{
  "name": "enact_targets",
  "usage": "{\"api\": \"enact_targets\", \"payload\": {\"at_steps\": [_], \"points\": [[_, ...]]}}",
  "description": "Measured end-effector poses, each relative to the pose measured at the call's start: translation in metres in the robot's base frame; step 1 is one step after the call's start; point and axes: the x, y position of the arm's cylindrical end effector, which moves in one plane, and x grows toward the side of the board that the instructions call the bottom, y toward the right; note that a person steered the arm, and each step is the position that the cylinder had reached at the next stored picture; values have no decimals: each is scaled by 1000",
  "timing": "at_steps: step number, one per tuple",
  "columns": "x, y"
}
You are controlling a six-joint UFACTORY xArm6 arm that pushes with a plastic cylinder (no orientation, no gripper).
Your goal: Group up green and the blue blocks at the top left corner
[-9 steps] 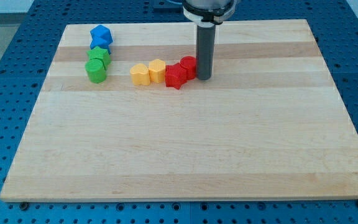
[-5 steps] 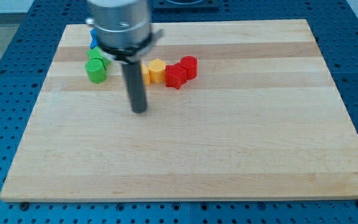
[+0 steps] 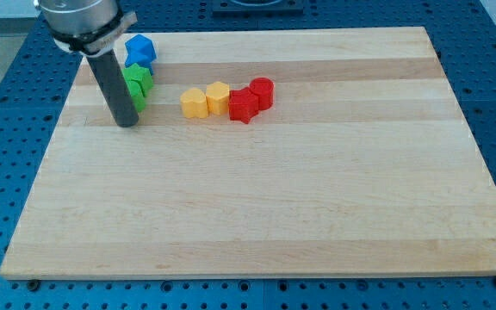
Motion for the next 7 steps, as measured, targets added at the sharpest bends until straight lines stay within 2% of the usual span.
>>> {"api": "enact_targets", "payload": {"at_steps": [1,2,4,5,6,7], "points": [[-31,0],[-33,0],[-62,2],[-56,32],[-74,69],[-55,79]]}}
